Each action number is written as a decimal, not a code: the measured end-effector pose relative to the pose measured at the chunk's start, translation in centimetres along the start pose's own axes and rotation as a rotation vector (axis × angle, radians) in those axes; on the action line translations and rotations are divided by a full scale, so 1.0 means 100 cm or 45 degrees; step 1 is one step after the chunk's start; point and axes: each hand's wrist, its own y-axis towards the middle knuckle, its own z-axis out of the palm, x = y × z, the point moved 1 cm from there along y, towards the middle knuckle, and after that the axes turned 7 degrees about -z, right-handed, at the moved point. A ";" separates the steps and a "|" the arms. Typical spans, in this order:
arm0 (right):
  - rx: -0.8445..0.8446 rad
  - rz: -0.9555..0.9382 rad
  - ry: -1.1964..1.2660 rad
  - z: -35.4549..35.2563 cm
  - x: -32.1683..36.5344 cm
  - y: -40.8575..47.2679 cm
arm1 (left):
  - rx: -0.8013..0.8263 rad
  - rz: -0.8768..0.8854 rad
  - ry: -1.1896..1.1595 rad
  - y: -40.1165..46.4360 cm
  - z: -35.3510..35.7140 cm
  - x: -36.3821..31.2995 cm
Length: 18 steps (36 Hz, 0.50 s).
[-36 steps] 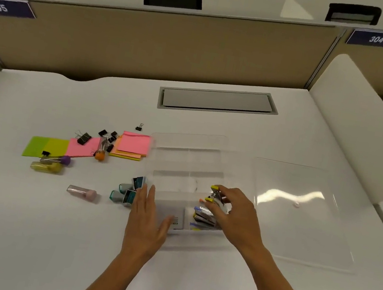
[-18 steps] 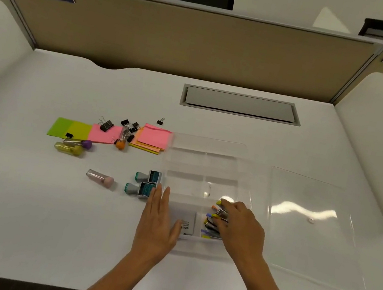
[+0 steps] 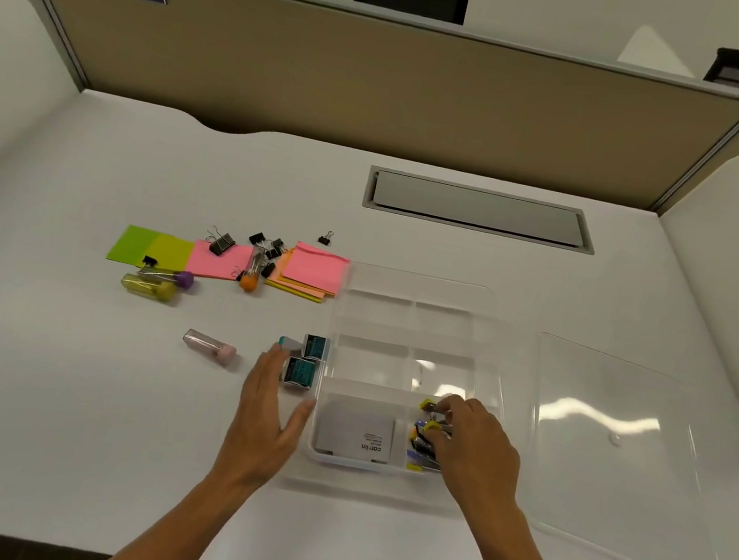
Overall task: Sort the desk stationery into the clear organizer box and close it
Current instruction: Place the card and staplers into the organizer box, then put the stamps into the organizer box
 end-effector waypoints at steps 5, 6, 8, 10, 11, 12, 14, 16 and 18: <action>0.087 0.149 0.006 -0.002 0.008 0.006 | -0.073 -0.031 0.042 0.025 -0.025 0.010; 0.126 0.186 0.009 -0.004 0.007 0.008 | -0.080 -0.034 0.040 0.030 -0.030 0.011; 0.217 0.224 -0.012 -0.008 0.005 0.012 | -0.080 -0.032 0.042 0.039 -0.038 0.014; 0.280 0.222 -0.053 -0.012 0.006 0.014 | -0.054 -0.018 0.078 0.048 -0.043 0.017; 0.279 0.213 -0.049 -0.014 0.009 0.016 | -0.029 -0.012 0.102 0.052 -0.045 0.017; 0.259 0.194 -0.028 -0.015 0.013 0.017 | 0.005 -0.006 0.127 0.056 -0.046 0.017; 0.199 0.122 0.033 -0.018 0.028 0.019 | 0.080 0.007 0.169 0.063 -0.047 0.017; 0.134 0.025 0.118 -0.020 0.048 0.020 | 0.147 -0.010 0.197 0.070 -0.045 0.016; 0.060 -0.117 0.216 -0.020 0.072 0.019 | 0.196 -0.035 0.231 0.076 -0.042 0.015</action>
